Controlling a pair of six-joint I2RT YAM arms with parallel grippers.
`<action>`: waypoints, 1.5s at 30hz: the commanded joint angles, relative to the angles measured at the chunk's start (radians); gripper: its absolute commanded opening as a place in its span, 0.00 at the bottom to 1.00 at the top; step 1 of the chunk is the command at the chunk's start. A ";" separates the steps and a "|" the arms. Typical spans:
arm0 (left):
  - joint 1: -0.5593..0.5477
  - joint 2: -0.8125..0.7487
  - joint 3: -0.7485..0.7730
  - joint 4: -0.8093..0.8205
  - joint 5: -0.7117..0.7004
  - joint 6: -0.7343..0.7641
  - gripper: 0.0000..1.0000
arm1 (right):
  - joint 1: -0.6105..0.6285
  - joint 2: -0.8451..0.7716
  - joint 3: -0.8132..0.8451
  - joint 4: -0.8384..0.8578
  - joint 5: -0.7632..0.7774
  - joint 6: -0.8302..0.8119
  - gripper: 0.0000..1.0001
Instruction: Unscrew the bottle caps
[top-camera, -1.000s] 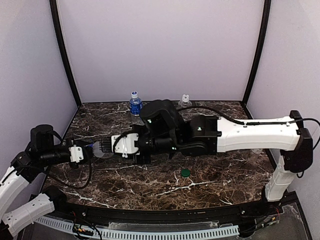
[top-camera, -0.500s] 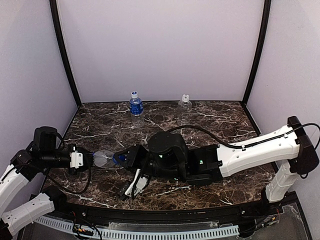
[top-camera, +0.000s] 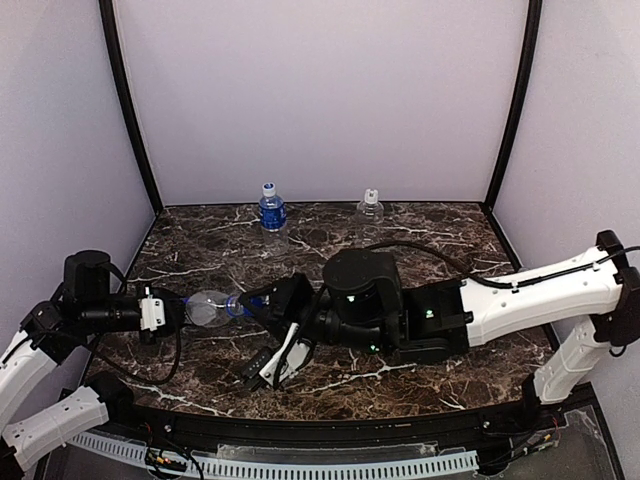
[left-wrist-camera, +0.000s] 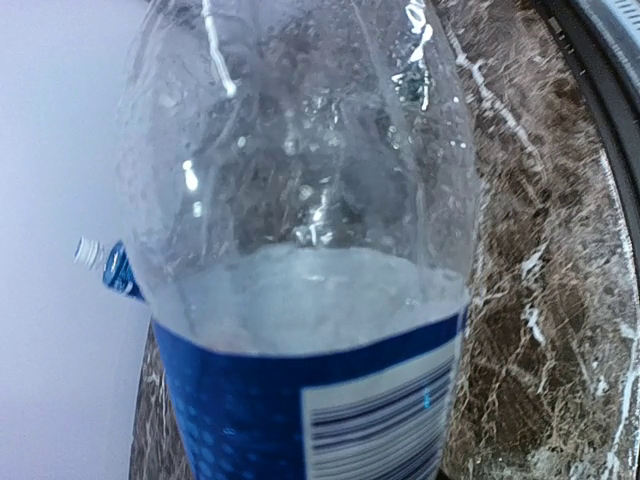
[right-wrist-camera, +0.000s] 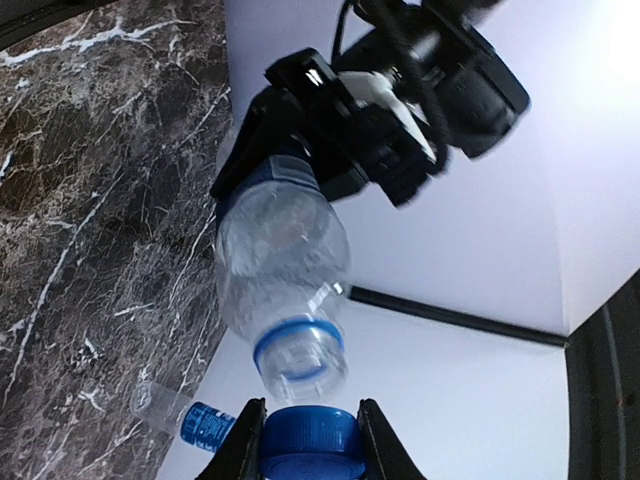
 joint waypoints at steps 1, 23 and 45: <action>0.022 -0.012 -0.065 0.023 -0.109 -0.092 0.36 | -0.047 -0.185 -0.062 0.018 0.078 0.257 0.00; 0.142 -0.050 -0.170 0.466 0.016 -1.108 0.38 | -0.368 0.414 0.560 -1.161 -0.266 1.909 0.00; 0.211 -0.066 -0.263 0.559 0.054 -1.211 0.39 | -0.336 0.557 0.425 -1.105 -0.274 2.014 0.38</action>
